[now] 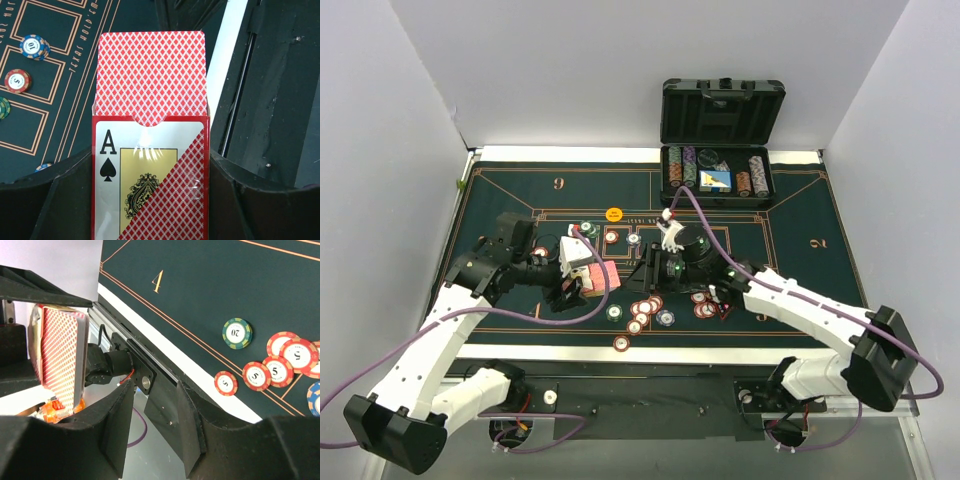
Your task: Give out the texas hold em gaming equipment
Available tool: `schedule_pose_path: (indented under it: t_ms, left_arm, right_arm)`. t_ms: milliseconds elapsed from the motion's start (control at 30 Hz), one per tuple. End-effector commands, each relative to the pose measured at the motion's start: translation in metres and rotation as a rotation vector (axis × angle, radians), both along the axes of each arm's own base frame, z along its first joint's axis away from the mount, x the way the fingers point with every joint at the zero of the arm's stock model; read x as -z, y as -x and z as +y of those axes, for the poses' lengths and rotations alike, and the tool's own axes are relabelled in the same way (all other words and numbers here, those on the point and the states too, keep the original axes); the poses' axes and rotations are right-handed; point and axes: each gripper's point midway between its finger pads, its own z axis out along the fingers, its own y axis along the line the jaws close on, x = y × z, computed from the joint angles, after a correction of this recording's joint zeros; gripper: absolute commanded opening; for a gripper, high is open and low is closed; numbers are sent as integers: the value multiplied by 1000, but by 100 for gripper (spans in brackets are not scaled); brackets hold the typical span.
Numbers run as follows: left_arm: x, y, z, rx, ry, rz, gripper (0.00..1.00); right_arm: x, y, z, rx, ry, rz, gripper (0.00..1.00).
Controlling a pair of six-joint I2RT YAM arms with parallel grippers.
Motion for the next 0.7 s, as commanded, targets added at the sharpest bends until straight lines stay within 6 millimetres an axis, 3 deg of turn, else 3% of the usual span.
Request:
schedule_pose_path:
  t_ms: [0,267,467,667]
  left_arm:
    - [-30,-6,-9,32,73,-94,0]
    - [-28,-3,-8,42,66,-89,0]
    - [-24,-1,-8,46,61,-80,0]
    - [-22,1,-6,46,56,-84,0]
  right_arm:
    - [-23,-2,-21,34,-14,-61,36]
    - [-36,-4,-34,58,-4,-85,41]
    - [-69,-11,-6,35,-140,-97,54]
    - [-77,-7,14,-7,-155,-108,56]
